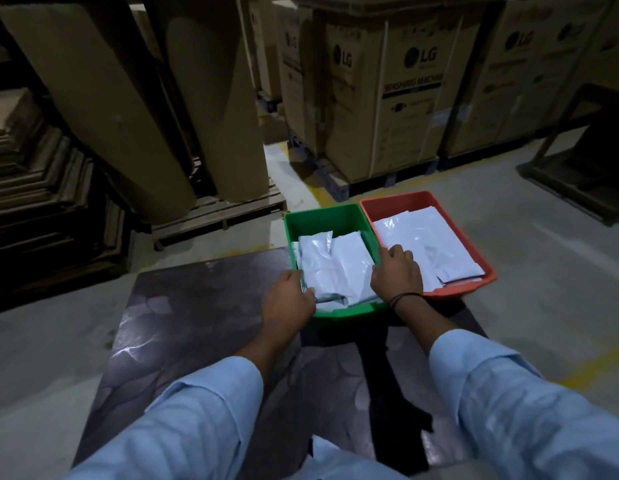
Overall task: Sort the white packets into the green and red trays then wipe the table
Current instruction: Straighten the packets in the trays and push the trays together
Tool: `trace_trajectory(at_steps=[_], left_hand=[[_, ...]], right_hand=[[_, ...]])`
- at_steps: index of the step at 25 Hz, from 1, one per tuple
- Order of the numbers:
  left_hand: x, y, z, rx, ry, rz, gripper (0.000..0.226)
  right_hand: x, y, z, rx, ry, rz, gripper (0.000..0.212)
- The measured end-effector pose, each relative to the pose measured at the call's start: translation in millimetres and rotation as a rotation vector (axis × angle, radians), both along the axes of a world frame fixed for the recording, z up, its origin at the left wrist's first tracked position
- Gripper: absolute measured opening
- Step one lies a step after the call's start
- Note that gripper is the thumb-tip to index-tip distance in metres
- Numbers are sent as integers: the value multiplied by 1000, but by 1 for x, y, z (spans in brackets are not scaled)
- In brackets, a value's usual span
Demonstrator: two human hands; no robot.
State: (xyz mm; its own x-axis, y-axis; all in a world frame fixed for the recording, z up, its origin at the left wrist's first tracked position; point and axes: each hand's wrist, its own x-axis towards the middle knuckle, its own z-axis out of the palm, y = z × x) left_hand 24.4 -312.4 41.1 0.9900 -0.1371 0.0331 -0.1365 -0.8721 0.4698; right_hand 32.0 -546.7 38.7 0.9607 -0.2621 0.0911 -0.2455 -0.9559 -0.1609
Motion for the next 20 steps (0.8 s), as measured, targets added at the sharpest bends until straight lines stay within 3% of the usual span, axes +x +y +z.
trace_trajectory(at_steps=[4,10,20], left_hand=[[19,-19,1,15,27,74,45],[35,-17,-4,89,36,69,53],[24,32,-20,65,-12,174,61]], right_hand=[[18,-17,-5,-26,41,24,27],[31,-14,-14,-16,-72,37,18],[33,38,-24,212,-105,166,46]])
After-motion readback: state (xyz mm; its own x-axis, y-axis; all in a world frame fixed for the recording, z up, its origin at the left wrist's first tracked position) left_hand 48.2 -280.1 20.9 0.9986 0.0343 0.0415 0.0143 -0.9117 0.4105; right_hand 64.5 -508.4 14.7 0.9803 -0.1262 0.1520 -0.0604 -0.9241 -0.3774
